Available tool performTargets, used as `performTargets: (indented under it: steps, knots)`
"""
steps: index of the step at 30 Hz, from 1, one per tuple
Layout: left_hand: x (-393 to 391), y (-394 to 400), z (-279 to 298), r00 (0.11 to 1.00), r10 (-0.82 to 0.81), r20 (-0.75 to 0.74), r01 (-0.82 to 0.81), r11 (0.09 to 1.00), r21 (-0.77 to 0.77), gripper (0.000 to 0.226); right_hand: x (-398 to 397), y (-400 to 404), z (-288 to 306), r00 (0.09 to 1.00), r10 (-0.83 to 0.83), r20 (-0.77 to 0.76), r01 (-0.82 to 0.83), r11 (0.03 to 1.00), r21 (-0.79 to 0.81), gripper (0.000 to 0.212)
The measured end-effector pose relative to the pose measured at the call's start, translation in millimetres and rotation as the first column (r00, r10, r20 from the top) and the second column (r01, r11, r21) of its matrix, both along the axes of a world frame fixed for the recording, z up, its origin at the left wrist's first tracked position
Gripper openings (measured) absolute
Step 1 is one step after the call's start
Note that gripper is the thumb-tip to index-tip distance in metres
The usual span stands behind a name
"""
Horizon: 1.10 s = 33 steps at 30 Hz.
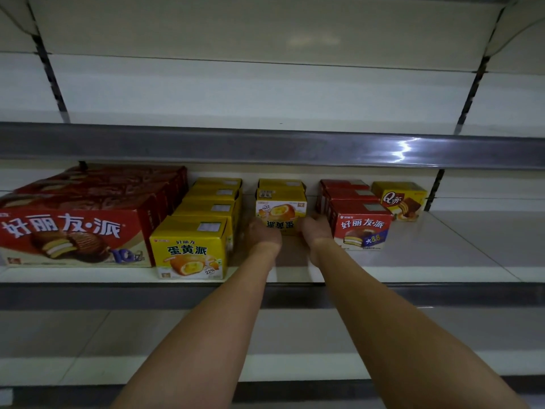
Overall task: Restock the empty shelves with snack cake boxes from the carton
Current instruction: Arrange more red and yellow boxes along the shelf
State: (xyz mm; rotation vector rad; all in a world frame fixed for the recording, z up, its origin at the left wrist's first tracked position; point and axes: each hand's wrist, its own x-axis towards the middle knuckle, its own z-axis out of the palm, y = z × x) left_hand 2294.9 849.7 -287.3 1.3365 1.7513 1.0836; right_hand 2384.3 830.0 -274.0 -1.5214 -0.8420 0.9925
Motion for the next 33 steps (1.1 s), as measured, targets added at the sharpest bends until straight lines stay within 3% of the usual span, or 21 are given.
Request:
performTargets:
  steps: [3,11,13,16,19,20,22,25,28,30,32,33]
  knots:
    - [-1.7,-4.3,3.6,1.0,-0.006,-0.005,0.006,1.0,-0.002,0.04,2.6,-3.6,1.5,0.999,0.017,0.052,-0.017,1.0,0.0,0.023]
    - [-1.6,-14.9,17.7,1.0,0.008,-0.03,-0.011,0.996,-0.089,0.04,15.8,-22.1,11.8,0.977,0.13,0.172,-0.113,0.988,-0.105,0.032]
    - [-2.6,-15.5,18.7,1.0,0.006,-0.01,-0.007,0.997,-0.074,0.052,17.7,-20.9,13.7,0.96,0.176,0.217,-0.157,0.982,-0.105,0.035]
    - [-0.3,-14.7,18.2,0.995,-0.074,0.064,0.077,0.996,-0.049,0.072,13.5,-12.8,17.9,0.941,0.217,0.26,-0.233,0.972,0.03,0.049]
    - [1.5,-17.4,18.6,0.978,-0.101,0.182,0.101,0.995,0.013,0.062,10.4,-3.1,8.3,0.95,0.174,0.261,-0.207,0.972,0.107,0.061]
    - [0.7,-16.2,15.2,0.974,-0.085,0.209,0.079,0.996,0.037,0.058,14.5,1.8,-1.5,0.949,0.146,0.281,-0.184,0.976,0.114,0.075]
    - [-2.1,-17.4,13.1,0.971,-0.043,0.235,0.026,0.997,0.074,0.053,19.0,-4.6,-5.7,0.921,0.142,0.362,-0.19,0.977,0.101,0.091]
    - [-0.8,-26.5,13.2,0.962,-0.015,0.273,-0.019,0.993,0.12,0.044,19.0,-22.0,13.0,0.855,0.19,0.482,-0.208,0.978,-0.016,0.079]
    - [0.2,-29.1,16.5,0.958,-0.041,0.283,-0.023,0.976,0.218,0.045,17.8,-22.3,24.5,0.779,0.188,0.599,-0.191,0.98,-0.06,0.1]
    - [1.5,-31.1,21.1,0.959,-0.041,0.281,-0.034,0.965,0.259,0.06,13.4,-21.0,21.2,0.892,0.127,0.433,-0.15,0.989,0.019,0.098]
    - [4.2,-32.9,20.2,0.907,0.015,0.421,-0.103,0.977,0.187,0.087,8.0,-29.9,18.4,0.997,0.061,-0.038,-0.058,0.995,0.08,0.07]
    - [6.5,-40.8,25.0,0.857,0.043,0.513,-0.091,0.994,0.068,0.095,6.5,-34.8,18.5,0.951,0.081,-0.297,-0.055,0.994,0.096,0.057]
